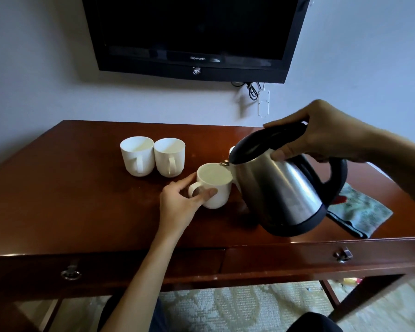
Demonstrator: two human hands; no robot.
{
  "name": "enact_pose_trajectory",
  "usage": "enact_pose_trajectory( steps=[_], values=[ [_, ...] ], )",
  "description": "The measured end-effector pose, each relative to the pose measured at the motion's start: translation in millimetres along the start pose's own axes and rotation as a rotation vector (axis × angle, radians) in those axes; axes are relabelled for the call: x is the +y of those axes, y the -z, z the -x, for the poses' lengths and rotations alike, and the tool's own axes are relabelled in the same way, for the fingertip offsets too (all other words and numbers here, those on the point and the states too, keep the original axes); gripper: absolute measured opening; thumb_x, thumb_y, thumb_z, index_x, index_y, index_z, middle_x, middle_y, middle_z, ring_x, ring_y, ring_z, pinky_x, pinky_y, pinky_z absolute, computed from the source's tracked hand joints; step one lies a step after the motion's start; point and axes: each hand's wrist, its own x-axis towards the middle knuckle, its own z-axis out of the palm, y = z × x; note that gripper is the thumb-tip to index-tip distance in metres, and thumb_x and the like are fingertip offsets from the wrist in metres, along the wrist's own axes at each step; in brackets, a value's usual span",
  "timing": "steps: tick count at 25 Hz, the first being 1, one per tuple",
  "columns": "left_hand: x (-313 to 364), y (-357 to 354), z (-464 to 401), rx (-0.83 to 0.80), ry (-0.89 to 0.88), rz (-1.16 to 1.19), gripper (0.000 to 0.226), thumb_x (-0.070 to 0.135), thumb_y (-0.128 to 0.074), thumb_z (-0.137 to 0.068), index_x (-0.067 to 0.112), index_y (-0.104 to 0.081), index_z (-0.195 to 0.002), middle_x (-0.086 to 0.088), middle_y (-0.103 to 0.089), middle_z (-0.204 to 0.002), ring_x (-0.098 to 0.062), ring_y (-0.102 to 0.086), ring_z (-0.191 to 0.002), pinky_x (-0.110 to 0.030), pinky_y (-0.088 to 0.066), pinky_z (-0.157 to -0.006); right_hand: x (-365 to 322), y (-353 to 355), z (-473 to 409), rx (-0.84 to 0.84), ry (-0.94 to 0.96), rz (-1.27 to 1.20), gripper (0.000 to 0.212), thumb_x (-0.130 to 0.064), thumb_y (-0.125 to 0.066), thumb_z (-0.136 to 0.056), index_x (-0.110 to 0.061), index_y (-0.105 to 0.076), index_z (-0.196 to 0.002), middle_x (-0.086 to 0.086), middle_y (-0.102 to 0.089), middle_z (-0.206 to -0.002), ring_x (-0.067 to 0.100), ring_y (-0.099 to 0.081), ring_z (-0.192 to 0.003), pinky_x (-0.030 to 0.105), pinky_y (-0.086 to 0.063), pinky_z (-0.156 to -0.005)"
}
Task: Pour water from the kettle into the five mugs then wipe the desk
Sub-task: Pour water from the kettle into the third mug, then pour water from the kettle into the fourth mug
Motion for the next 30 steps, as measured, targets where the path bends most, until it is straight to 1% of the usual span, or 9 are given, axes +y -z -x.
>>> enact_pose_trajectory(
  steps=[4,7,9,11,14,16,20,26,30],
  values=[
    [3,-3,1,0.033,-0.03,-0.109,0.08,0.071,-0.085,-0.059,0.03,-0.073,-0.126,0.006,-0.077,-0.101,-0.011,-0.072,-0.098,-0.048,-0.058,-0.091,31,-13,30,0.181,0.037,-0.252,0.053,-0.022,-0.09,-0.059,-0.034,-0.078,-0.109,-0.008,-0.046,-0.047,0.018,-0.029,-0.044,0.023,-0.026,-0.041],
    [7,-7,3,0.076,-0.044,-0.236,0.085,0.072,-0.079,-0.056,0.03,-0.07,-0.13,0.01,-0.065,-0.075,-0.008,-0.062,-0.077,-0.045,-0.058,-0.083,55,-29,49,0.326,0.009,-0.391,0.071,-0.025,-0.088,-0.055,-0.03,-0.071,-0.124,-0.003,-0.05,-0.054,0.013,-0.033,-0.041,0.021,-0.031,-0.039],
    [12,-12,7,0.115,-0.015,-0.3,0.089,0.074,-0.074,-0.054,0.031,-0.068,-0.132,0.01,-0.055,-0.067,-0.012,-0.057,-0.072,-0.044,-0.056,-0.081,69,-39,61,0.367,-0.014,-0.47,0.075,-0.021,-0.087,-0.058,-0.028,-0.068,-0.13,-0.001,-0.047,-0.053,0.015,-0.031,-0.041,0.024,-0.031,-0.041],
    [16,-21,11,0.16,0.017,-0.354,0.086,0.075,-0.071,-0.055,0.034,-0.067,-0.131,0.007,-0.059,-0.072,-0.017,-0.062,-0.078,-0.045,-0.056,-0.082,79,-43,69,0.383,-0.019,-0.517,0.076,-0.019,-0.087,-0.06,-0.028,-0.066,-0.133,-0.001,-0.045,-0.052,0.017,-0.031,-0.043,0.027,-0.03,-0.042],
    [19,-37,13,0.225,0.047,-0.417,0.078,0.076,-0.068,-0.061,0.037,-0.064,-0.127,0.001,-0.069,-0.09,-0.025,-0.068,-0.093,-0.047,-0.057,-0.083,85,-44,73,0.398,-0.021,-0.554,0.077,-0.021,-0.089,-0.059,-0.029,-0.067,-0.133,0.003,-0.045,-0.051,0.018,-0.03,-0.045,0.026,-0.03,-0.041],
    [22,-46,8,0.271,0.065,-0.431,0.071,0.07,-0.073,-0.067,0.033,-0.062,-0.127,-0.003,-0.072,-0.102,-0.029,-0.068,-0.102,-0.049,-0.056,-0.085,86,-45,72,0.401,-0.008,-0.57,0.076,-0.02,-0.089,-0.06,-0.03,-0.067,-0.132,-0.002,-0.045,-0.049,0.018,-0.028,-0.043,0.023,-0.029,-0.04],
    [33,-65,-6,0.366,0.127,-0.406,0.068,0.052,-0.079,-0.08,0.019,-0.057,-0.135,-0.011,-0.069,-0.122,-0.037,-0.063,-0.116,-0.045,-0.049,-0.088,86,-45,73,0.403,0.018,-0.576,0.075,-0.021,-0.088,-0.059,-0.032,-0.065,-0.13,-0.008,-0.044,-0.043,0.015,-0.026,-0.038,0.02,-0.028,-0.039],
    [35,-87,-22,0.363,0.15,-0.387,0.068,0.051,-0.073,-0.086,0.014,-0.049,-0.137,-0.012,-0.066,-0.129,-0.037,-0.061,-0.12,-0.045,-0.048,-0.091,90,-44,71,0.411,0.037,-0.542,0.076,-0.021,-0.088,-0.06,-0.029,-0.065,-0.132,-0.011,-0.047,-0.04,0.013,-0.029,-0.039,0.022,-0.03,-0.041],
    [33,-89,-26,0.324,0.134,-0.395,0.068,0.054,-0.072,-0.086,0.014,-0.049,-0.135,-0.01,-0.065,-0.126,-0.035,-0.062,-0.118,-0.042,-0.046,-0.088,90,-45,71,0.409,0.044,-0.558,0.073,-0.017,-0.088,-0.061,-0.031,-0.065,-0.129,-0.012,-0.045,-0.04,0.011,-0.029,-0.039,0.02,-0.029,-0.041]
  ],
)
